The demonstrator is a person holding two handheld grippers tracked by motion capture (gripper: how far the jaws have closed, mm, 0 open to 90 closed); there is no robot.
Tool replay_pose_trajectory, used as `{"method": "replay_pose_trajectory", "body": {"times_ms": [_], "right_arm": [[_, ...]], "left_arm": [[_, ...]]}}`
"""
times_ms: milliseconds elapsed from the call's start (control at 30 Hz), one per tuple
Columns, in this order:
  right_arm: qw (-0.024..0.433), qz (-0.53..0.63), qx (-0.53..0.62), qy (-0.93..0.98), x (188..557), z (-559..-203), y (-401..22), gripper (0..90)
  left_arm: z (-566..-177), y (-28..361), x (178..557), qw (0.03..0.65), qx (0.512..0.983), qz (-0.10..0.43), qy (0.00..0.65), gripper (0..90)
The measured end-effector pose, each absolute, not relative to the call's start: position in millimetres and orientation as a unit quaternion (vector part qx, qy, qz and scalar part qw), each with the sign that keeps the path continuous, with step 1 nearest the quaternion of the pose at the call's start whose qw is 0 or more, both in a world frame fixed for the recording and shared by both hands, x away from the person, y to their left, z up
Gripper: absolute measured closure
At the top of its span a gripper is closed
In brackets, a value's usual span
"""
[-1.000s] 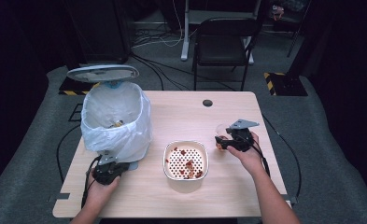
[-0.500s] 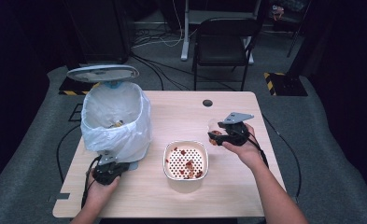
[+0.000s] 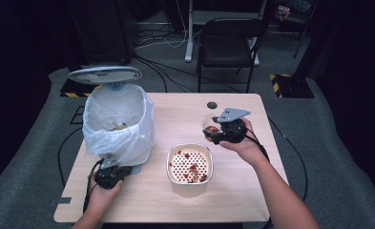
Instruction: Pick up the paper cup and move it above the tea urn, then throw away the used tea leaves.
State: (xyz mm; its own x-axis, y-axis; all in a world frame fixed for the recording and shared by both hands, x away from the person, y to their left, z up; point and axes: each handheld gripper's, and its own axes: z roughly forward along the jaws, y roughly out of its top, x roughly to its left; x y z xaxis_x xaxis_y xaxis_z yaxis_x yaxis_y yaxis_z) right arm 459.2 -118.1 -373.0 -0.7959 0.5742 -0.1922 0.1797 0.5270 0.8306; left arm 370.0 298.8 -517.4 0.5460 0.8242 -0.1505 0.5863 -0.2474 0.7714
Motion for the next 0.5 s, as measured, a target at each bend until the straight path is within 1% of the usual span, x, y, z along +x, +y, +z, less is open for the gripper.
{"method": "replay_pose_trajectory", "body": {"times_ms": [200, 400, 500], "right_arm": [[0.253, 0.424, 0.170, 0.853, 450.4, -364.4, -102.3, 37.4], [0.260, 0.414, 0.139, 0.861, 445.2, -361.5, -90.6, 37.5], [0.272, 0.405, 0.121, 0.864, 442.5, -359.6, -86.1, 37.8]], "left_arm": [[-517.4, 298.8, 370.0, 0.412, 0.776, 0.144, 0.454, 90.0], [-517.6, 298.9, 370.0, 0.414, 0.776, 0.144, 0.454, 90.0], [-517.4, 298.8, 369.9, 0.412, 0.777, 0.144, 0.453, 90.0]]}}
